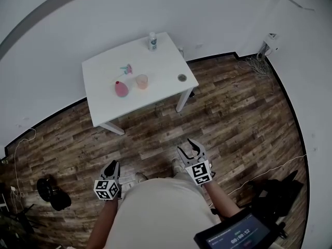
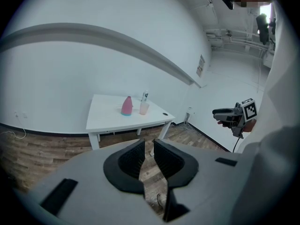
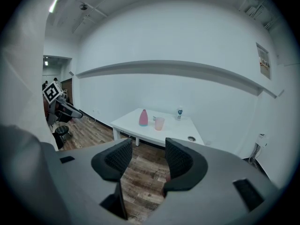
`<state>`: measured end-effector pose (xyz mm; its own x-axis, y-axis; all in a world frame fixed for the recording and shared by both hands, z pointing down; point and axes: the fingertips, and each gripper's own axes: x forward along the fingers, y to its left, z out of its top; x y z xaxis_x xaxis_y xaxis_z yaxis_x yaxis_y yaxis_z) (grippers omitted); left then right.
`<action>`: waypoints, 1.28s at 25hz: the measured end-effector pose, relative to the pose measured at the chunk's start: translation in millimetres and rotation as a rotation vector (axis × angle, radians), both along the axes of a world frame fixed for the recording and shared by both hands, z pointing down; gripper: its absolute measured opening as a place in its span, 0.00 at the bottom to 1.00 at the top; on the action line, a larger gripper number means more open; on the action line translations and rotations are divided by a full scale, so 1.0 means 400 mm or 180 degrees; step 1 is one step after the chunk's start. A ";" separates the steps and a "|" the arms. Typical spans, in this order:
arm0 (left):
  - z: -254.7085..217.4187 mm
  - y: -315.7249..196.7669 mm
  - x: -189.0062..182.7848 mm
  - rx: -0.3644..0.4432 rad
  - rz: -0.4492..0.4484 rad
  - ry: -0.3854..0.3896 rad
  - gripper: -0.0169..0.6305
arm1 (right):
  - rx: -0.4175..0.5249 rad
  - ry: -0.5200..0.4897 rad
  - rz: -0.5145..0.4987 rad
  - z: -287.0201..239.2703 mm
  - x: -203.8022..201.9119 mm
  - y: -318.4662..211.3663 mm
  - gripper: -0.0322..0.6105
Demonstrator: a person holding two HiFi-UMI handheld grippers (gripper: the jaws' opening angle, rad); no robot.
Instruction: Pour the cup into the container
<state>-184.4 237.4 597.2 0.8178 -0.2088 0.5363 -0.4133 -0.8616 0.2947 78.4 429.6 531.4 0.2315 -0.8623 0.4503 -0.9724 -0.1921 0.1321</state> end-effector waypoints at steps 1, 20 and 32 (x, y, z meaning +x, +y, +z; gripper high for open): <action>0.001 0.005 0.002 -0.0003 0.0003 -0.0002 0.10 | 0.0006 0.0002 0.0001 0.000 0.001 0.003 0.39; -0.003 0.029 0.033 0.0000 0.0071 -0.0051 0.10 | -0.0028 0.0116 -0.0171 -0.012 -0.007 -0.019 0.34; 0.002 0.092 0.152 -0.0010 0.0272 -0.0119 0.10 | 0.0190 0.0097 -0.0098 -0.072 0.092 0.008 0.34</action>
<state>-123.5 274.1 597.8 0.8119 -0.1373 0.5674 -0.3490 -0.8933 0.2833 115.2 432.8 502.7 0.2172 -0.8944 0.3909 -0.9737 -0.1705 0.1509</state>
